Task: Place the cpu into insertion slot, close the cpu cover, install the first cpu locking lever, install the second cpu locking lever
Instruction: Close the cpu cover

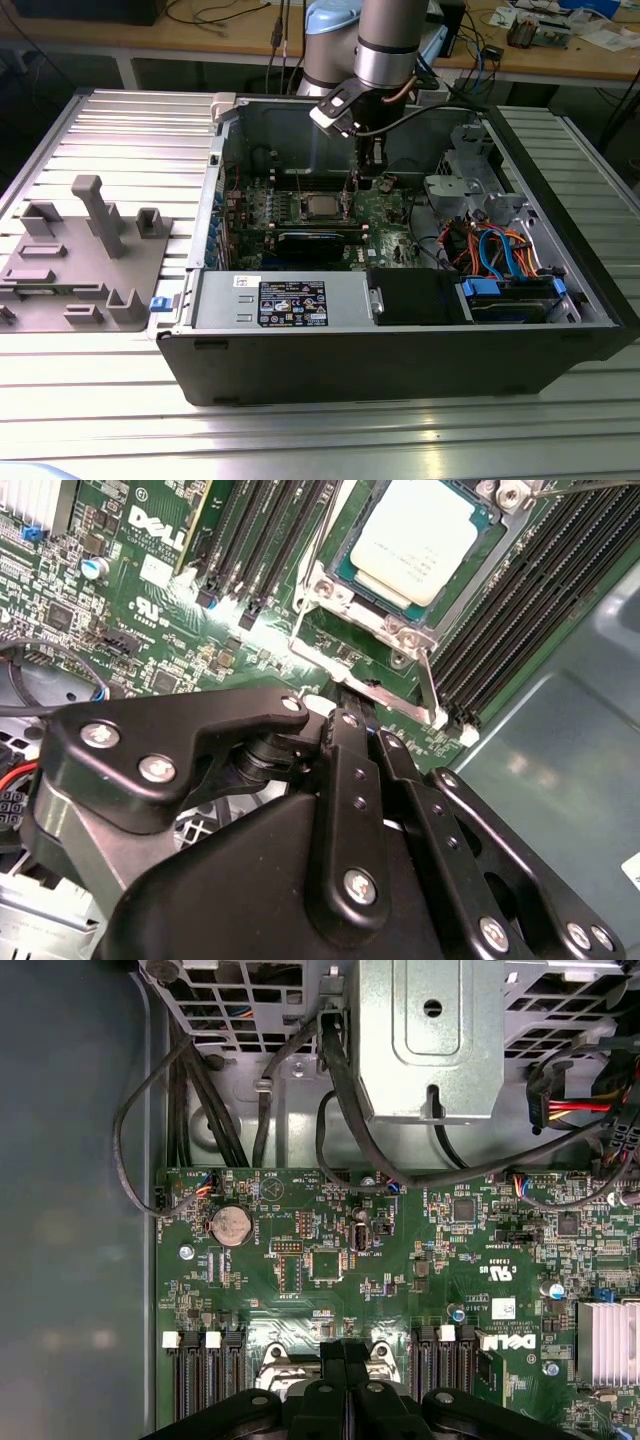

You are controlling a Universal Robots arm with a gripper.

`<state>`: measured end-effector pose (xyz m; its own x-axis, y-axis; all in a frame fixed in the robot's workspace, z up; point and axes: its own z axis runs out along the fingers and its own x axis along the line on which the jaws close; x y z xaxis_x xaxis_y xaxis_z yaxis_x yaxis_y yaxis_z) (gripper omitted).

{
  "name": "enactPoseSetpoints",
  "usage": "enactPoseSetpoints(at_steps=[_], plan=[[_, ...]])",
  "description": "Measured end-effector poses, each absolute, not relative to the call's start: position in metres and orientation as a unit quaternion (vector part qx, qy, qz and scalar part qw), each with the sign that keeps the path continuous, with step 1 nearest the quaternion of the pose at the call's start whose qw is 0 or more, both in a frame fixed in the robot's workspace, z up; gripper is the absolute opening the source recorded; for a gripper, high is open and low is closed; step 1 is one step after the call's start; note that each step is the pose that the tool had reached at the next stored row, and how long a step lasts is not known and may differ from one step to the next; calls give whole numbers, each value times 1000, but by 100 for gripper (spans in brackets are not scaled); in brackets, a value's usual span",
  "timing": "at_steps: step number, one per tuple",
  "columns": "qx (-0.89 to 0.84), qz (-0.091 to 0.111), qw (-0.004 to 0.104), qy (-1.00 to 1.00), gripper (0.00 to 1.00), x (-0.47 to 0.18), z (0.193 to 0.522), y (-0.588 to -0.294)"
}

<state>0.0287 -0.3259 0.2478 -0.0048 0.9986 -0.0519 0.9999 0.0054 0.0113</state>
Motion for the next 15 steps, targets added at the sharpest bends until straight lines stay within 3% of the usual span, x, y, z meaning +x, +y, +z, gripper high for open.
enactPoseSetpoints(at_steps=[15], plan=[[705,-14,22,709,11,26,248,-326]])
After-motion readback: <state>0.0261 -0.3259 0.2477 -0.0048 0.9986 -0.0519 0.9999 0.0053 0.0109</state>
